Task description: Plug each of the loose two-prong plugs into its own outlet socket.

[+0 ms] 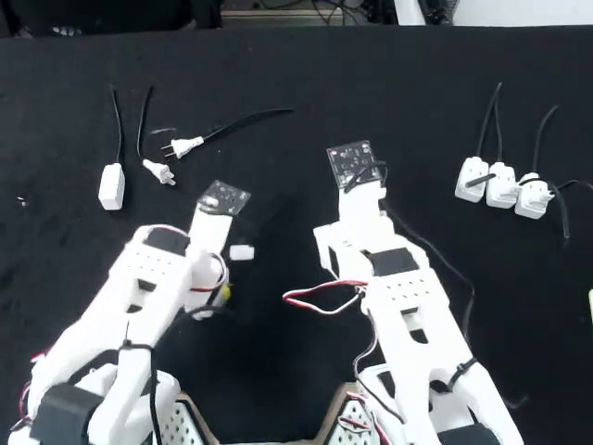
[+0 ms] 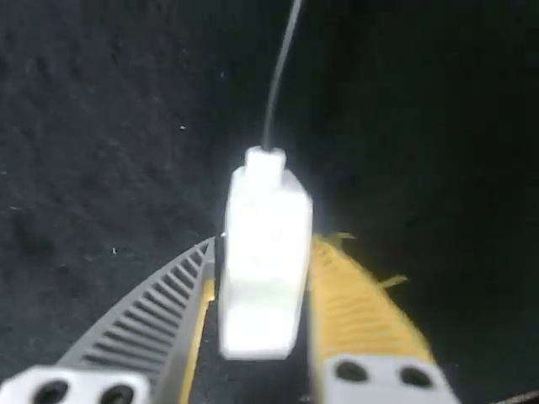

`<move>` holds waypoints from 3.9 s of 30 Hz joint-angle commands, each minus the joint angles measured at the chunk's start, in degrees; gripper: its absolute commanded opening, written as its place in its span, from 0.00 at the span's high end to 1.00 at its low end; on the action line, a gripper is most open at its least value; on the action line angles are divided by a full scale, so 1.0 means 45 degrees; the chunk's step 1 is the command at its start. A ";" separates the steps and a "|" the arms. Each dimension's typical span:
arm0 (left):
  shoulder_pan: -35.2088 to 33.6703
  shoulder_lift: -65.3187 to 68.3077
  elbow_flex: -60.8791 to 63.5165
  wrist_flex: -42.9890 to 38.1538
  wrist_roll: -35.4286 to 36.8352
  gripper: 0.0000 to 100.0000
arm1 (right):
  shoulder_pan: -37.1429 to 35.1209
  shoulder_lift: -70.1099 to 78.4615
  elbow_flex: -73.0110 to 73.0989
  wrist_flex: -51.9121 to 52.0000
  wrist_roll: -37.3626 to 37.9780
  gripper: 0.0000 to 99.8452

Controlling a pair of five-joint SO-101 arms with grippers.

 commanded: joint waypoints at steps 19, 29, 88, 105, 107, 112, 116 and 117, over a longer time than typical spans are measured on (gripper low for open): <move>-0.7258 -0.1778 -0.0088 -0.1836 -0.3438 0.78 | 0.0234 -0.0518 -0.0400 -0.0352 0.0000 0.73; -0.6339 -0.1778 0.2374 -0.4044 -0.2716 0.78 | 0.0234 -0.0518 -0.0400 -0.0352 0.0000 0.73; -0.3409 -0.0938 -0.1377 -0.3380 0.2579 0.78 | 0.0254 -0.0518 -0.0400 -0.0352 0.0000 0.73; -0.6066 0.5548 -0.4073 -0.2989 0.5392 0.78 | 0.0254 -0.0518 -0.0381 -0.0352 0.0000 0.73; -0.6457 0.5548 -0.4054 -0.2383 0.5392 0.78 | 0.0254 -0.0518 -0.0381 -0.0352 0.0000 0.73; -0.7140 0.5548 -0.4171 -0.0840 0.5040 0.78 | 0.0254 -0.0518 -0.0381 -0.0352 0.0000 0.73; -0.7863 0.5548 -0.3643 -0.0547 0.3770 0.78 | 0.0254 -0.0518 -0.0381 -0.0352 0.0000 0.73; -0.8156 0.5548 -0.3604 -0.0508 0.3536 0.78 | 0.0254 -0.0518 -0.0381 -0.0352 0.0000 0.73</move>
